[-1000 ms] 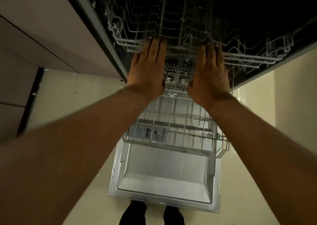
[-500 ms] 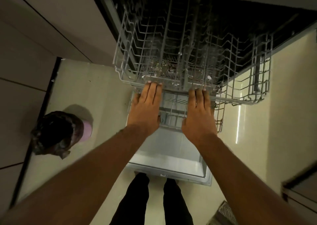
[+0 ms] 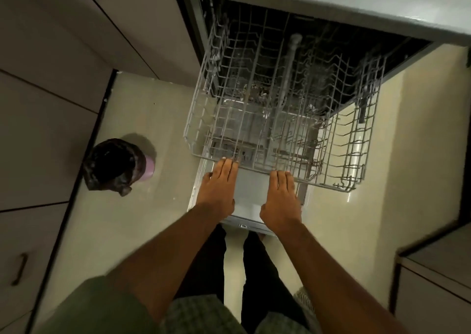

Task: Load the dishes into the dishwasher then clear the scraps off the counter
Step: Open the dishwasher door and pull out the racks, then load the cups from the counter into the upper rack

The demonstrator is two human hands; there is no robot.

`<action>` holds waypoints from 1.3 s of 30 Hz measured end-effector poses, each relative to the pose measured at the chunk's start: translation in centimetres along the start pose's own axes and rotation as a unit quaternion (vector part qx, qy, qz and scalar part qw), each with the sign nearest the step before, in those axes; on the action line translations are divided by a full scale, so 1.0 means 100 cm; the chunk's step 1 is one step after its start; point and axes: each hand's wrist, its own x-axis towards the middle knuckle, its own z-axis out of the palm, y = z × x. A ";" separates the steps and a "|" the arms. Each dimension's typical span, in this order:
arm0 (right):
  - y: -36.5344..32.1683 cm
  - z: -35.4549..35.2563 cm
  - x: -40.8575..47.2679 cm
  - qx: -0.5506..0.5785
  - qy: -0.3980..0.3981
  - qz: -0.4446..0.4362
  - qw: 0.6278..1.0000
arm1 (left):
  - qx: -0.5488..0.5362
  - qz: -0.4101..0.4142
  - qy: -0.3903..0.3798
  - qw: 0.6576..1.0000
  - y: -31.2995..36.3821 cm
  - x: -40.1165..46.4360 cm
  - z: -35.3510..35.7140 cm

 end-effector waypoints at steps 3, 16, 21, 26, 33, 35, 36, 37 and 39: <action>0.001 0.012 -0.029 -0.005 -0.031 -0.001 0.999 | -0.009 -0.010 -0.033 0.999 0.004 -0.030 0.007; 0.003 -0.009 -0.082 -0.057 -0.145 -0.039 0.987 | -0.076 -0.032 -0.114 0.990 0.007 -0.098 -0.014; -0.004 -0.018 -0.093 -0.061 -0.108 -0.061 0.990 | -0.102 -0.083 -0.058 0.990 -0.002 -0.127 -0.018; -0.028 -0.023 -0.101 -0.087 -0.103 -0.134 0.982 | -0.147 -0.143 -0.011 0.979 -0.018 -0.156 -0.011; -0.083 -0.053 -0.087 -0.129 -0.064 -0.241 0.960 | -0.169 -0.206 0.064 0.962 -0.037 -0.178 -0.015; -0.103 -0.058 -0.083 -0.143 -0.049 -0.262 0.953 | -0.163 -0.207 0.085 0.961 -0.049 -0.182 -0.018; -0.114 -0.061 -0.081 -0.152 -0.041 -0.271 0.950 | -0.162 -0.208 0.093 0.960 -0.056 -0.183 -0.020; -0.124 -0.063 -0.080 -0.156 -0.035 -0.277 0.947 | -0.162 -0.208 0.097 0.960 -0.064 -0.184 -0.023; -0.150 -0.065 -0.078 -0.158 -0.024 -0.292 0.943 | -0.164 -0.211 0.110 0.957 -0.085 -0.187 -0.026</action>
